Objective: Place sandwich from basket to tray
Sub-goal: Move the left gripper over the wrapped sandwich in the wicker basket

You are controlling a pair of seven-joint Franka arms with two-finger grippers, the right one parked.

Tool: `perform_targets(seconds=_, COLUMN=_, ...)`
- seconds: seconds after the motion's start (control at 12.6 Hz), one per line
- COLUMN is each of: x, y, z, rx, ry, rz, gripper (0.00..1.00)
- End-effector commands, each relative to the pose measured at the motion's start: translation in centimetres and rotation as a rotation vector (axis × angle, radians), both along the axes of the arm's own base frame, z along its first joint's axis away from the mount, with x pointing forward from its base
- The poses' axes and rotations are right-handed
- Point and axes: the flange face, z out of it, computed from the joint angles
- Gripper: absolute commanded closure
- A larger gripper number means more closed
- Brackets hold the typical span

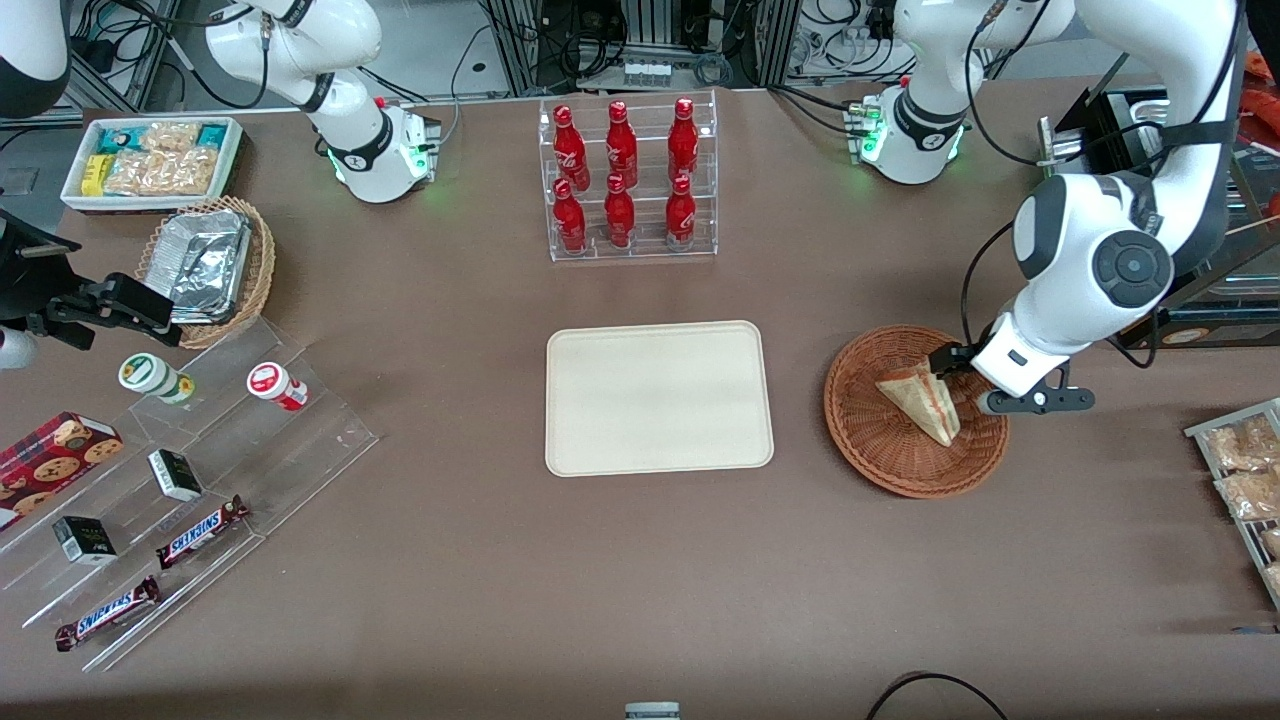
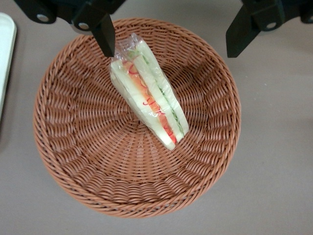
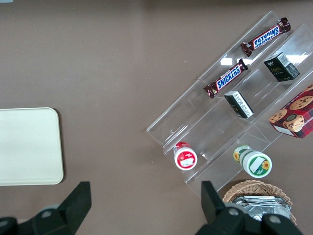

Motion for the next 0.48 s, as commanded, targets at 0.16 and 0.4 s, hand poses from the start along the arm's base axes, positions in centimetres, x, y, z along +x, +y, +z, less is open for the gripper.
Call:
perform_targets(seconds=0.16, x=-1.2, y=-2.1, z=0.5, rx=0.026, ry=-0.031, rz=0.328, gripper=0.0)
perform_targets(seconds=0.4, x=-1.5, y=-3.0, z=-0.2, rx=0.042, ry=-0.026, rz=0.525, gripper=0.0)
